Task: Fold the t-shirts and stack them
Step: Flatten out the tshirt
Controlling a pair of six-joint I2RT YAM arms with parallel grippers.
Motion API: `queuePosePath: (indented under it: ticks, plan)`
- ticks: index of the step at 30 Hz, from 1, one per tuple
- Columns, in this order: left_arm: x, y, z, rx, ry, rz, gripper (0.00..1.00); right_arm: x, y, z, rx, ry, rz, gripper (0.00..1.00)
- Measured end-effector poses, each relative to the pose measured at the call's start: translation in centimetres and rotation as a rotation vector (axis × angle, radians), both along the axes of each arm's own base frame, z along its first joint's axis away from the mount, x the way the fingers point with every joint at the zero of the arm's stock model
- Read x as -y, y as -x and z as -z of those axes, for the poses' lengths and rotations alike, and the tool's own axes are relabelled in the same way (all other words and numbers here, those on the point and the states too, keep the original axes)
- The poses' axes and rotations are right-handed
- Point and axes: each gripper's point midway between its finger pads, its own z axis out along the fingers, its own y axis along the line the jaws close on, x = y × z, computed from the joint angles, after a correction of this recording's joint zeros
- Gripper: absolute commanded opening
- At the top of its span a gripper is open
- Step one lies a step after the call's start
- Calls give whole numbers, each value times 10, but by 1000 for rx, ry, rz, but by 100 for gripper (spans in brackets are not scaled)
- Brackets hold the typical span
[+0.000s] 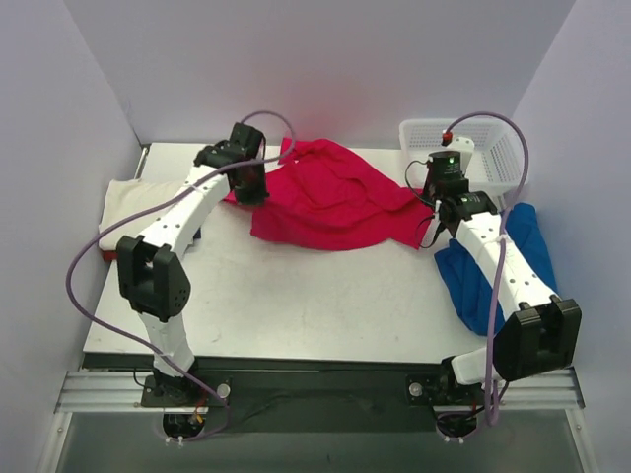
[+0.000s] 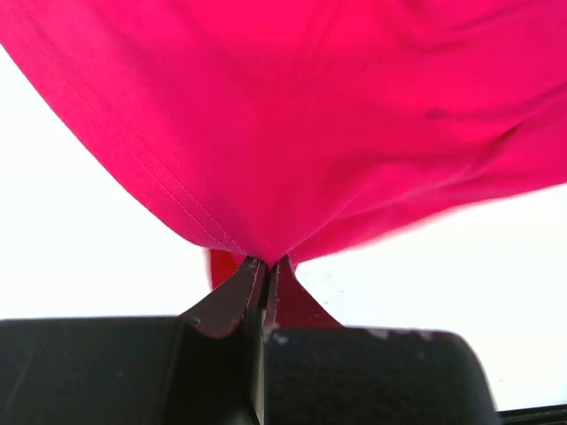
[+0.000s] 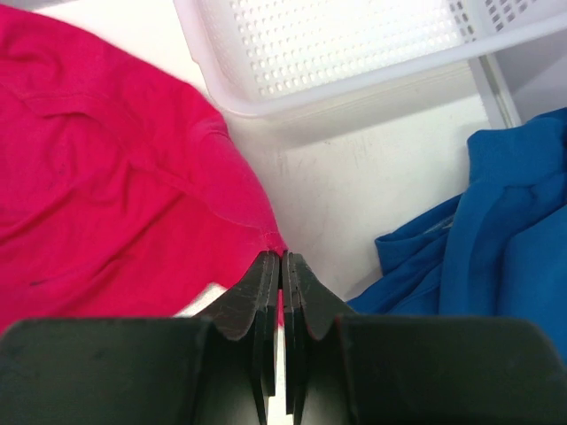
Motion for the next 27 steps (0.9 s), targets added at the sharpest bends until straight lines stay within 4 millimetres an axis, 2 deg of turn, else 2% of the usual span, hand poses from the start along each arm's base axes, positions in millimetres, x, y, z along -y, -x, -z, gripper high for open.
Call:
queuePosePath:
  ticks: [1,3,5,8,12,17,21,24,27]
  plan:
    - [-2,-4,-28,60,2,5,0,1,2,-7,16,4,1,0]
    - [-7,-3,-63,137,7,8,0,4,6,-19,42,10,0,0]
    - [-15,7,-95,200,6,5,0,6,11,-36,77,13,0,0]
    - [-29,25,-120,233,-9,-4,0,10,19,-62,133,16,1,0]
    - [-46,41,-125,226,-41,-30,0,13,27,-91,202,10,7,0]
    - [-61,48,-103,157,-85,-43,0,18,33,-104,231,22,26,0]
    - [-63,40,-67,69,-101,-36,0,24,24,-95,195,68,54,0]
    - [-56,20,-11,-35,-99,-27,0,30,9,-73,136,107,87,0]
    - [-49,5,60,-167,-97,-16,0,41,-7,-38,45,146,128,0]
